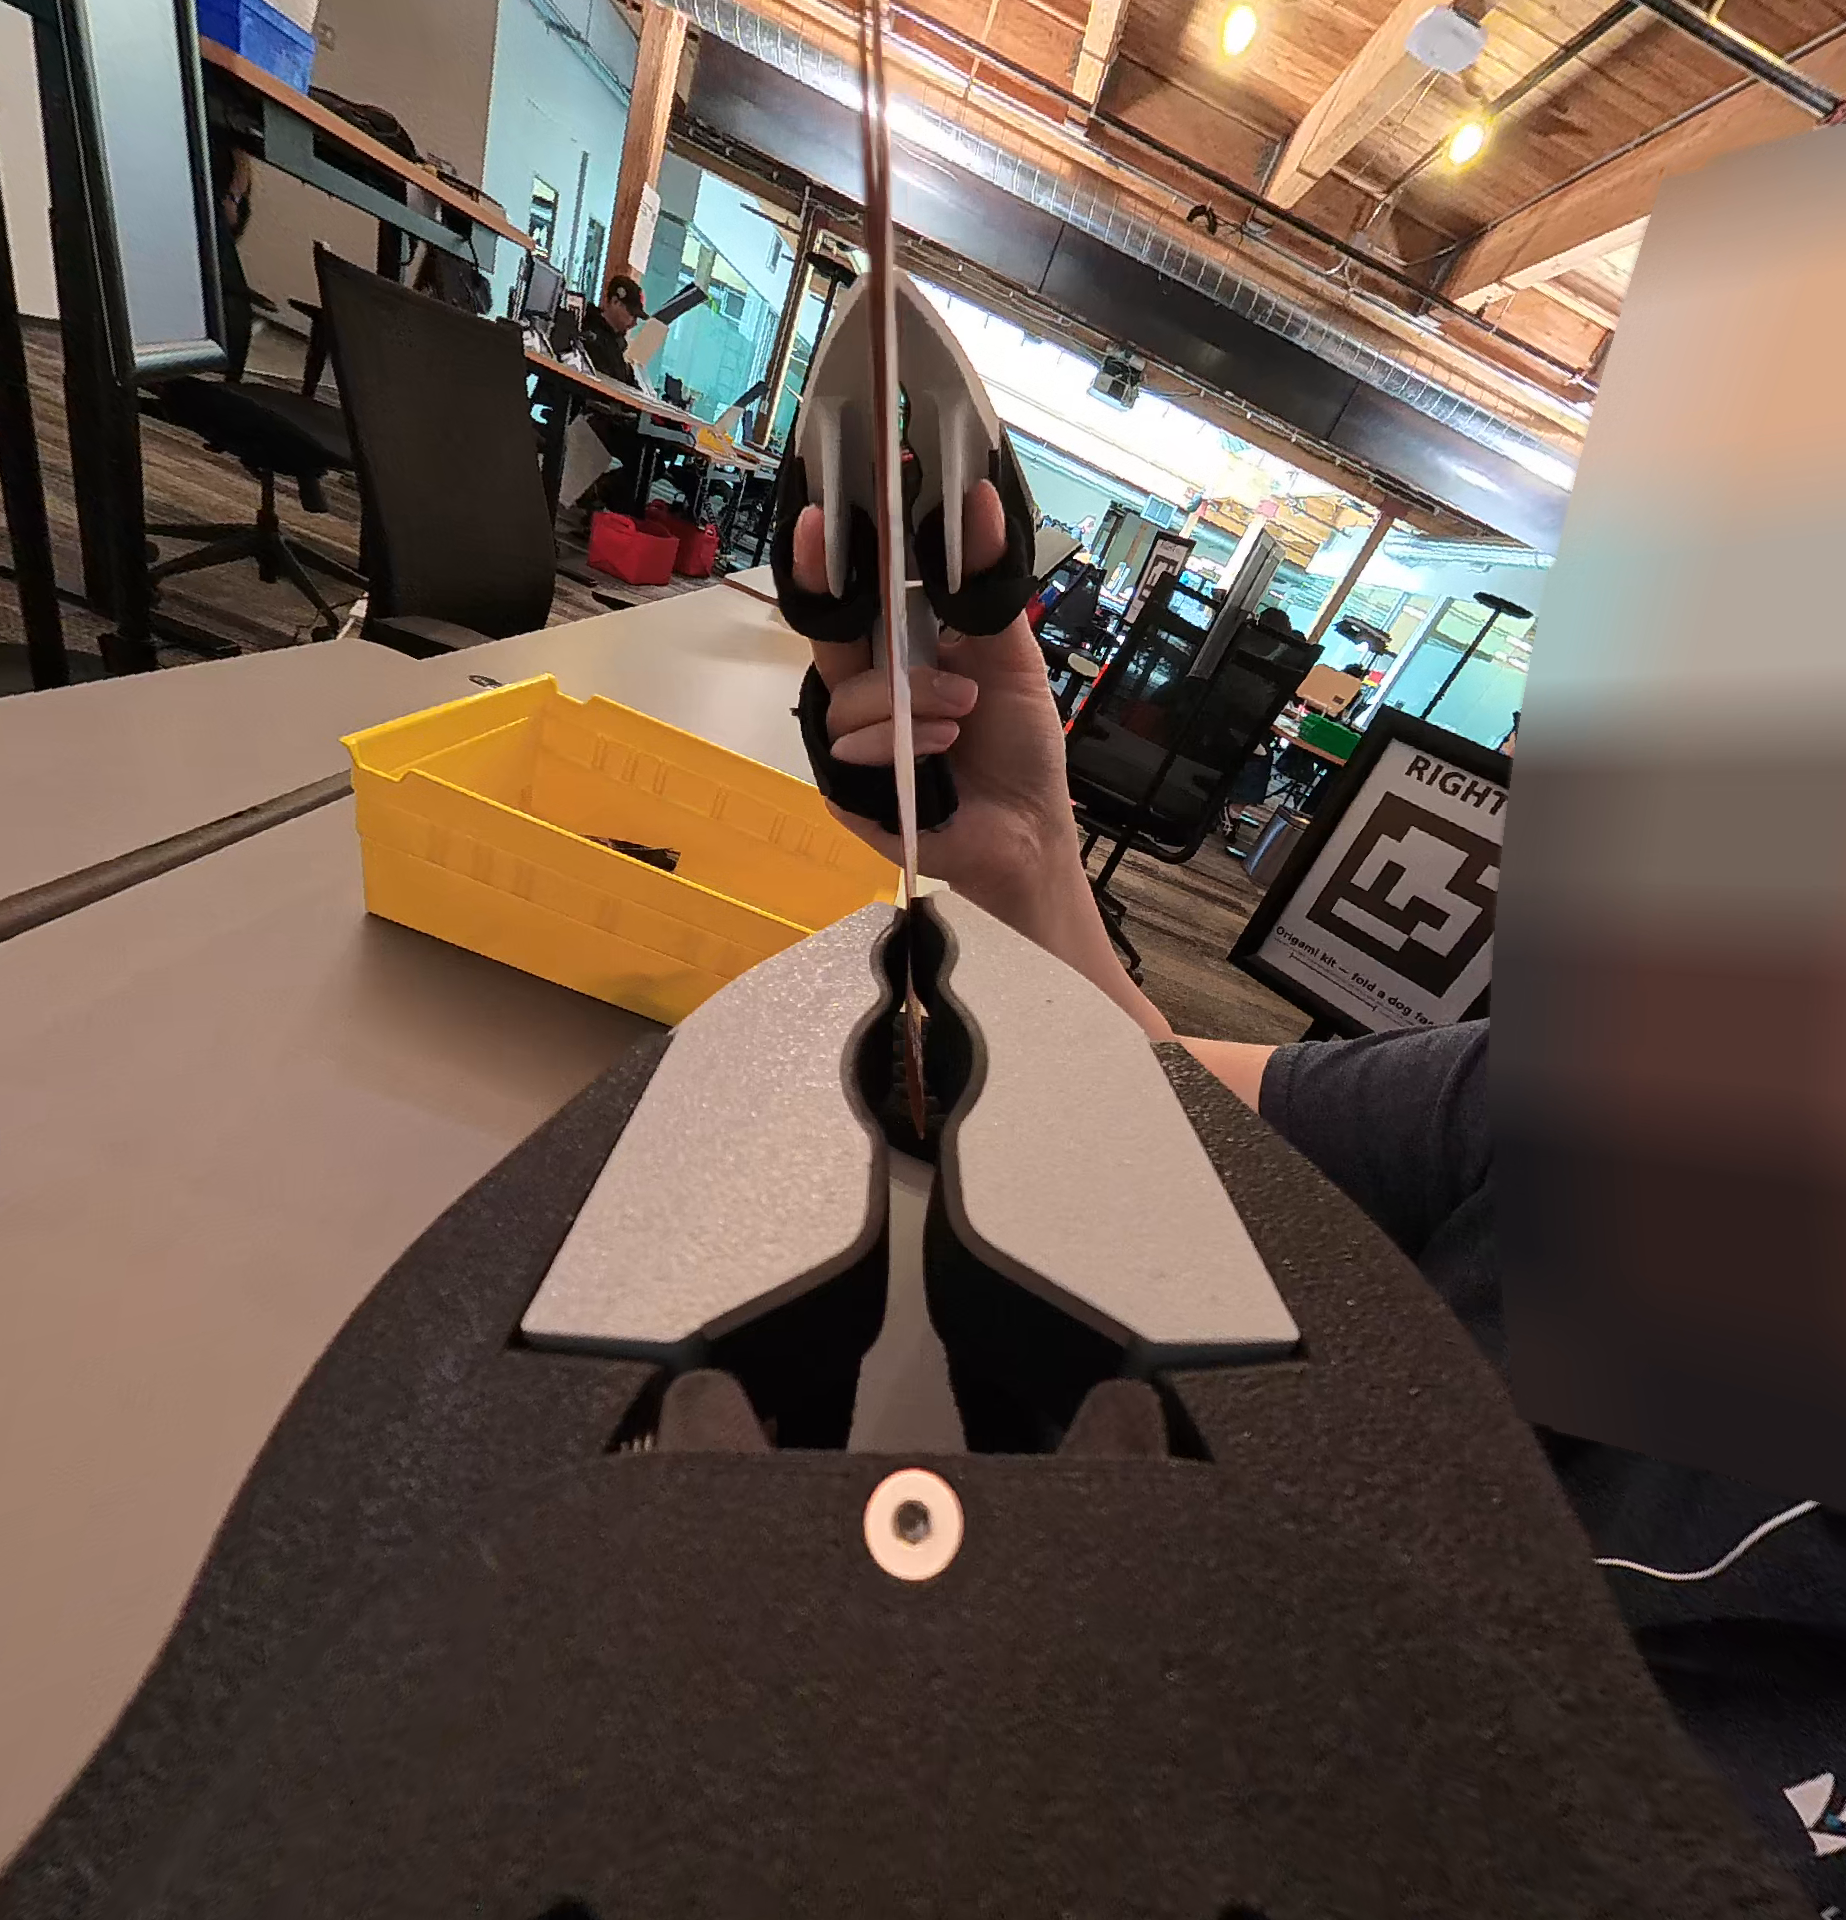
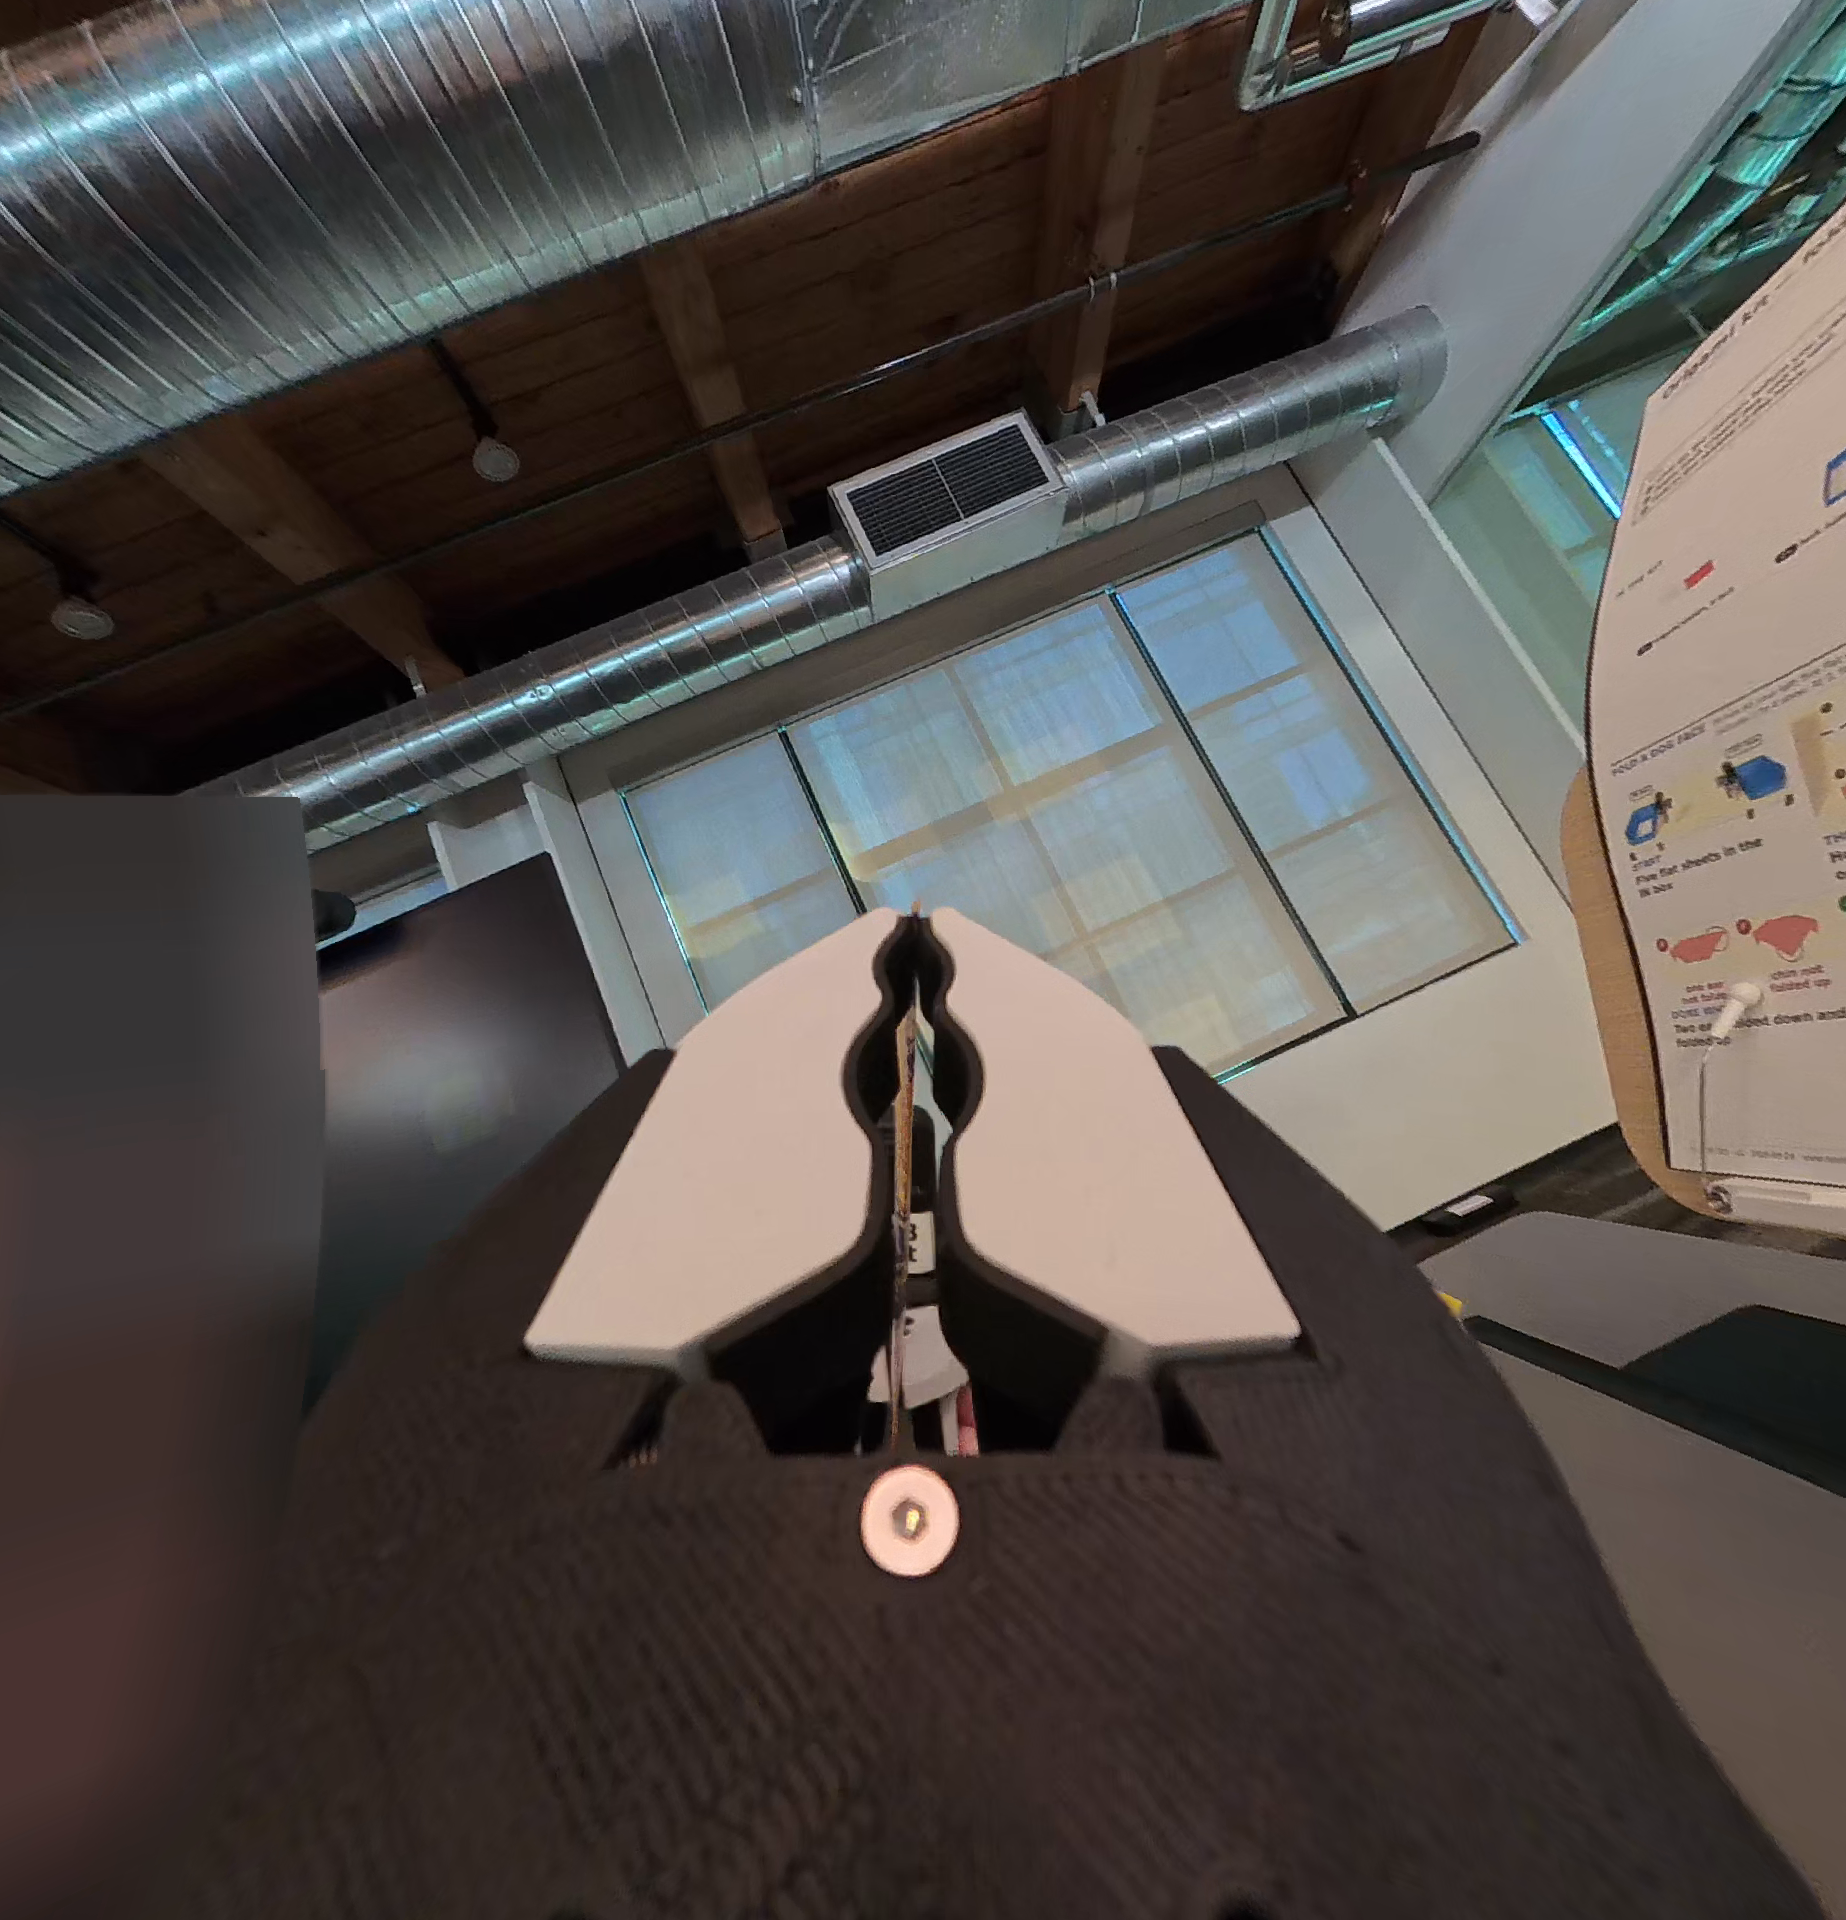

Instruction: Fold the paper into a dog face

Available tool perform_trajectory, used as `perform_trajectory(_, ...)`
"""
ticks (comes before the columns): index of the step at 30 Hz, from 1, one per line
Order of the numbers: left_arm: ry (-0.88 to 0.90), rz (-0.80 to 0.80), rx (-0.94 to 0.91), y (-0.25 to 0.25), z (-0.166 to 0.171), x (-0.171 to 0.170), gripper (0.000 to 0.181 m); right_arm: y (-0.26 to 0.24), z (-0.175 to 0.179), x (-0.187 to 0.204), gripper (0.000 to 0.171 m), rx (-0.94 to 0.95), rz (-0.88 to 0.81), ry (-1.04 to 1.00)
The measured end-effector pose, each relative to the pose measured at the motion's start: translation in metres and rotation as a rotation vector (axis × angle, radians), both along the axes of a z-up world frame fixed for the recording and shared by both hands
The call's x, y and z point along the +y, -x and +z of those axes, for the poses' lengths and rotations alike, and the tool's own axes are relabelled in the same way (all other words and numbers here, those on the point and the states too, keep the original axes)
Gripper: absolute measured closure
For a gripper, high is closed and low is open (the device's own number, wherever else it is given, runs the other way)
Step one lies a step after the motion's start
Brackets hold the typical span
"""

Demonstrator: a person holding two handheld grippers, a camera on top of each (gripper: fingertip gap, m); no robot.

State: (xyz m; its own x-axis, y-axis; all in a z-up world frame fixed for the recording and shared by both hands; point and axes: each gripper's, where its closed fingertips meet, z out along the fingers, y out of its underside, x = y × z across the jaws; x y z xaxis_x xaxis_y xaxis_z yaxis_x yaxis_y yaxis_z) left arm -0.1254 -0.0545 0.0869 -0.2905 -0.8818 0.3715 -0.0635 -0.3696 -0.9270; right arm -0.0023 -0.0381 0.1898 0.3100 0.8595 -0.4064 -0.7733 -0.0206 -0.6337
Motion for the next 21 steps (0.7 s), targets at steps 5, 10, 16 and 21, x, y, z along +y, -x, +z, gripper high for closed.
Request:
perform_trajectory(5,0.001,-0.001,-0.007,0.001,0.002,0.000,0.181,0.000,0.002,-0.003,0.171,-0.002,0.009,-0.016)
perform_trajectory(10,-0.003,0.000,-0.010,0.002,0.004,0.000,0.181,-0.004,0.001,-0.001,0.171,0.013,0.015,-0.004)
perform_trajectory(16,-0.007,-0.006,-0.006,0.003,0.004,-0.002,0.181,-0.009,-0.001,0.002,0.170,0.041,0.027,0.009)
perform_trajectory(21,0.000,0.004,-0.020,0.007,0.008,0.003,0.181,-0.069,0.004,-0.002,0.171,0.206,-0.102,-0.017)
